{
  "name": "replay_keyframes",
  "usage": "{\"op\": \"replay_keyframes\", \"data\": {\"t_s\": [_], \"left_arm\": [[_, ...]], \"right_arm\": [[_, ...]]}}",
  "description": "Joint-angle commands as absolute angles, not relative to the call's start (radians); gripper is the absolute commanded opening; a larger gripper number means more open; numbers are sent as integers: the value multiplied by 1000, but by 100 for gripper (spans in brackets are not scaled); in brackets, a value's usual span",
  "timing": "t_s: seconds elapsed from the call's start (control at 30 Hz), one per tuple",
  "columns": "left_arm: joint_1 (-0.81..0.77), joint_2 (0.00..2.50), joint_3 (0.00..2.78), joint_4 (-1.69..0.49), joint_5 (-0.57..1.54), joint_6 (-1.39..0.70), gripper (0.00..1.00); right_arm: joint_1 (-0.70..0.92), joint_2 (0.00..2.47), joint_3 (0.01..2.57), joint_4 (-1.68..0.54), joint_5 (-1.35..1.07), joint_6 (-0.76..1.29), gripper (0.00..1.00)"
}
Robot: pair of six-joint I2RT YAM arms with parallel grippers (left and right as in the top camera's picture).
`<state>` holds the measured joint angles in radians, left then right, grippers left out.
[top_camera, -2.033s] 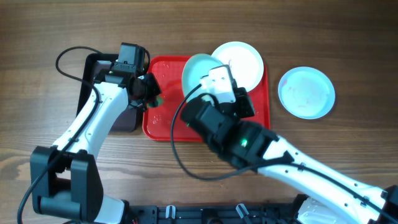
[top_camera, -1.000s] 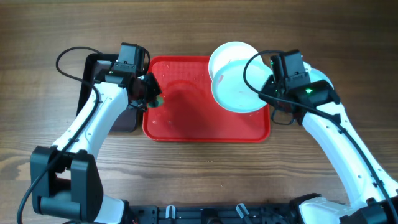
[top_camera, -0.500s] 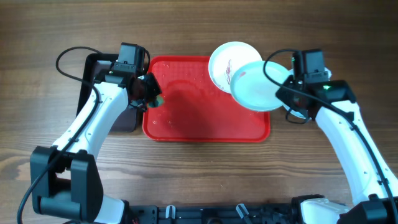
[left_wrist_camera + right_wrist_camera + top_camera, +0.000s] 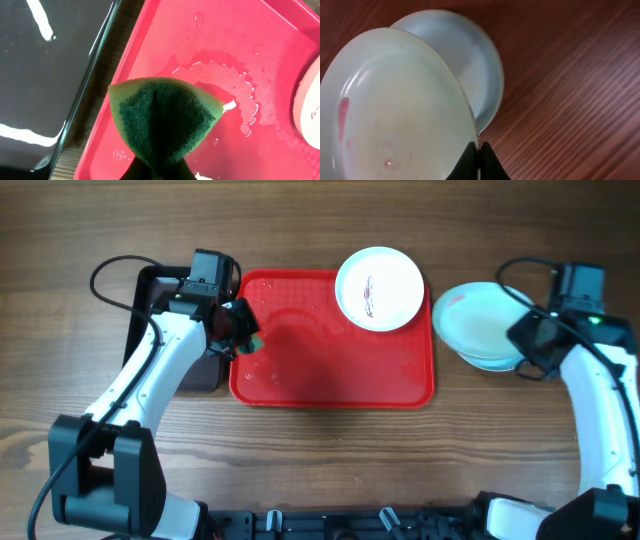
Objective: Clean dirty plates on tray and stack at the side
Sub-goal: 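Carry the pale green plate right and set it on the cleaned plate, then release the plate and move the right gripper to the white plate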
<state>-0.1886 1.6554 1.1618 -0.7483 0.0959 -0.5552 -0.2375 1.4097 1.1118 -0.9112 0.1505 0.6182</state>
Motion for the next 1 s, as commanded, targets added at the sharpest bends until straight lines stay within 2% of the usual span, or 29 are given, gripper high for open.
{"op": "replay_keyframes", "data": {"t_s": [0.0, 0.17, 0.6, 0.93, 0.97], "left_arm": [[-187, 1666, 1178, -750, 104, -554, 4], [-187, 1666, 1178, -754, 104, -554, 4], [-187, 1666, 1178, -780, 104, -554, 4], [-187, 1666, 1178, -780, 104, -554, 4], [-187, 1666, 1178, -780, 104, -554, 4]], "right_arm": [[-327, 1417, 1104, -918, 150, 575, 4], [-388, 1417, 1095, -898, 164, 580, 4], [-432, 1419, 850, -629, 161, 604, 4], [-410, 1453, 728, -357, -31, 549, 4], [-397, 1465, 728, -341, -31, 549, 8]]}}
